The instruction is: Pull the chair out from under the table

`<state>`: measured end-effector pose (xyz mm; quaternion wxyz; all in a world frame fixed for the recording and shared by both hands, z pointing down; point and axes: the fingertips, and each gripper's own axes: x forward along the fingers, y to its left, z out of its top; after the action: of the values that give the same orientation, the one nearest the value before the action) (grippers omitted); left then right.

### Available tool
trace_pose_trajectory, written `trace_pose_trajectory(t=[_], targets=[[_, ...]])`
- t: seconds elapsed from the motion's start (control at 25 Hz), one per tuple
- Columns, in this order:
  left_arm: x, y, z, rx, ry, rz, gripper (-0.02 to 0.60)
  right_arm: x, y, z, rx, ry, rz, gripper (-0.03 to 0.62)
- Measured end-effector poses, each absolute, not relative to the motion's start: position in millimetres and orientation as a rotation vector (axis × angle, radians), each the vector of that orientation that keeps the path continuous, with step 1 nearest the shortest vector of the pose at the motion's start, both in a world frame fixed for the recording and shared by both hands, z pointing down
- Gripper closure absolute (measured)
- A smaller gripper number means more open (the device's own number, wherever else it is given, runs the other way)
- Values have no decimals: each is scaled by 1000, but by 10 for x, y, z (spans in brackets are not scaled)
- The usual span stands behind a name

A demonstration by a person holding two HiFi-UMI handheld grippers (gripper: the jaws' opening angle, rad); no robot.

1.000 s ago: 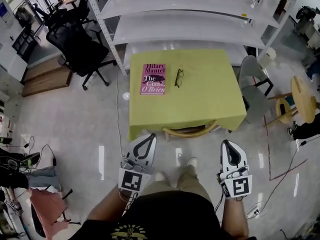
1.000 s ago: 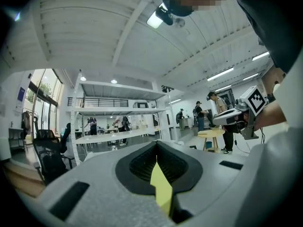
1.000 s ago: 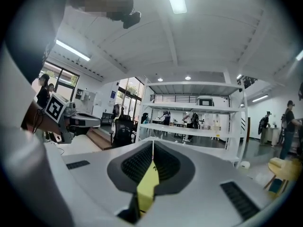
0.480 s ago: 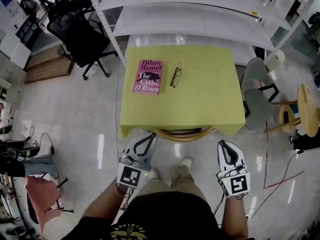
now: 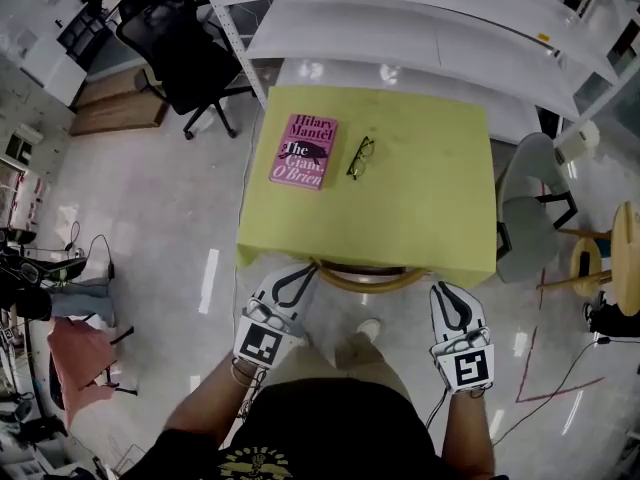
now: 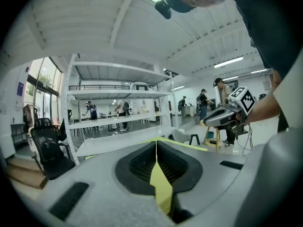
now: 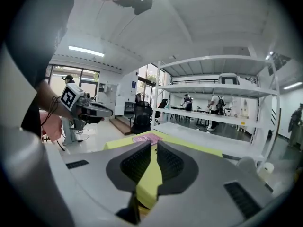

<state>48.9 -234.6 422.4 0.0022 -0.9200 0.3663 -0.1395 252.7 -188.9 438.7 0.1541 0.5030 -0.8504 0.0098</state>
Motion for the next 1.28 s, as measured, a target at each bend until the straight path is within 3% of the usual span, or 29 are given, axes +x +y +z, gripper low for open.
trace_pose_trajectory(t=[0.48, 0.64, 1.28], targets=[[498, -2326, 5049, -2867, 1027, -730, 567, 2218, -2088, 5133, 1198, -2442, 136, 579], [486, -2308, 5353, -2889, 921, -826, 502, 2060, -2100, 5398, 1142, -2405, 186, 539], [756, -2280, 6461, -2841, 310, -1167, 394, 2033, -2115, 6359, 930, -2219, 312, 430]])
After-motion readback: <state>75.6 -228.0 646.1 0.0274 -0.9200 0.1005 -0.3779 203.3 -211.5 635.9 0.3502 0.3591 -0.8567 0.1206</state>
